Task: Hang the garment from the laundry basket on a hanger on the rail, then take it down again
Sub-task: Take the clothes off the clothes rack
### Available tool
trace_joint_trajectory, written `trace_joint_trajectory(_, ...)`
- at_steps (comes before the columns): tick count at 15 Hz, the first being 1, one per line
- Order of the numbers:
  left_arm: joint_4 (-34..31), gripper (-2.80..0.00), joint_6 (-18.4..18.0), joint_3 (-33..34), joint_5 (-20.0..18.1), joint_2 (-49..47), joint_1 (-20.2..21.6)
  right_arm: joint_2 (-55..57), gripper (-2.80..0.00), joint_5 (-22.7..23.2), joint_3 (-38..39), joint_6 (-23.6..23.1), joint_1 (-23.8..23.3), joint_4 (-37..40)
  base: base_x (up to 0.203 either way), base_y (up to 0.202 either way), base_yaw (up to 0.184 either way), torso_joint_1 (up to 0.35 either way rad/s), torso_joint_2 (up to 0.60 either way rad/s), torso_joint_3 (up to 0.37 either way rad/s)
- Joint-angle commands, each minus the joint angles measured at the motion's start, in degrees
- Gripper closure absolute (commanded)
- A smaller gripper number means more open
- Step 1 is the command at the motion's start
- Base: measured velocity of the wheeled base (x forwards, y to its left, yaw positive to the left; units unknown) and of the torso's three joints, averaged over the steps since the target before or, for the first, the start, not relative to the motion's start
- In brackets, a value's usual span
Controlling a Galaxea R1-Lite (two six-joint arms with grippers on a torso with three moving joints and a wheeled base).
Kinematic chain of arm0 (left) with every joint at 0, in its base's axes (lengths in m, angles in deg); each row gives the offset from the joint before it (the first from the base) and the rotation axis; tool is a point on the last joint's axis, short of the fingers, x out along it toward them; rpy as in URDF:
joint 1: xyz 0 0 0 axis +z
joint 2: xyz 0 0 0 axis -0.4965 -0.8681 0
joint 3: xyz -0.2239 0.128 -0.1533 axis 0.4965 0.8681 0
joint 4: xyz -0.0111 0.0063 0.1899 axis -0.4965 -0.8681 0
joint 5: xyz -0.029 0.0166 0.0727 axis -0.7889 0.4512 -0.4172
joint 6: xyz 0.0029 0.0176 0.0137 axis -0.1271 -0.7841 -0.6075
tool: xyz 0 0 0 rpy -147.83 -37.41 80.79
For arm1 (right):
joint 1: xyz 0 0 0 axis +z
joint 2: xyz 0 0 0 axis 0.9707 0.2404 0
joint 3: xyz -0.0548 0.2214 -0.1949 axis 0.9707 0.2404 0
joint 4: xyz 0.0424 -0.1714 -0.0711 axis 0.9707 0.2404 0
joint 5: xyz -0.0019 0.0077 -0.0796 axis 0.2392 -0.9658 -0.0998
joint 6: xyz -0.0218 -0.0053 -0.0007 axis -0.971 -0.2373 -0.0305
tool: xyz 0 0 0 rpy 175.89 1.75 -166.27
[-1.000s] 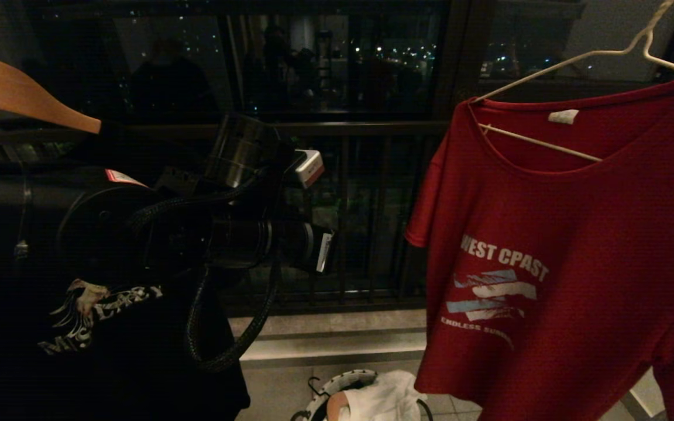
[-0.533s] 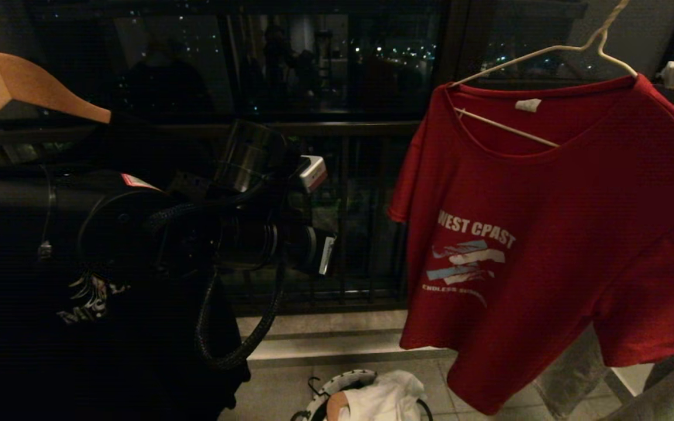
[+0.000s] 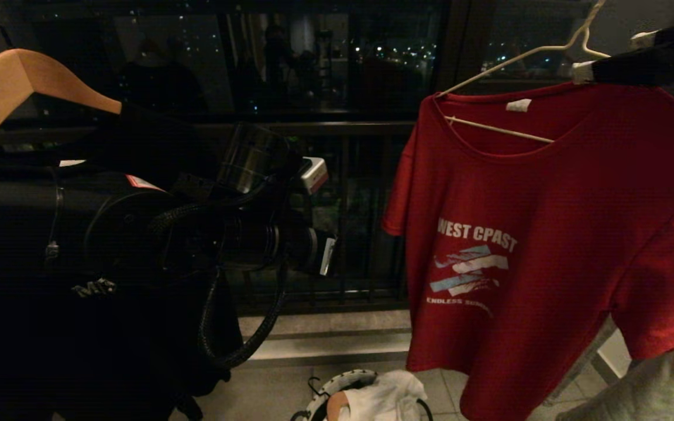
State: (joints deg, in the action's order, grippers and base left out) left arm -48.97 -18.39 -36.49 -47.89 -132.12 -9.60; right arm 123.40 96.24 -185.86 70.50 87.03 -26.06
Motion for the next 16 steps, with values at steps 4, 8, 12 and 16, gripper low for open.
trace_joint_trajectory(4, 0.04, 0.00, 0.13, 0.02, 0.01, 0.06, -0.01, 3.07, 0.00, -1.31, -1.20, -0.22, -0.04, -0.02, 0.000, 0.000, 0.000, 0.000, 0.00, 0.000)
trace_joint_trajectory(8, 7.88, 0.00, 1.23, 1.89, -0.23, 0.55, -0.18, 3.42, 0.00, -1.31, -1.29, -0.40, 0.05, 0.07, 0.000, 0.000, 0.000, 0.000, 0.00, 0.000)
trace_joint_trajectory(12, 9.60, 0.00, 4.21, -1.02, -0.77, 0.93, -1.03, 4.39, 0.00, -1.05, -1.47, -2.19, 0.24, -0.12, 0.000, 0.000, 0.000, 0.000, 0.00, 0.000)
trace_joint_trajectory(16, 14.28, 0.00, 5.33, -10.55, -0.49, -3.21, -5.90, 4.30, 0.00, -1.15, -1.47, -2.51, 1.91, -0.28, 0.000, 0.000, 0.000, 0.000, 0.00, 0.000)
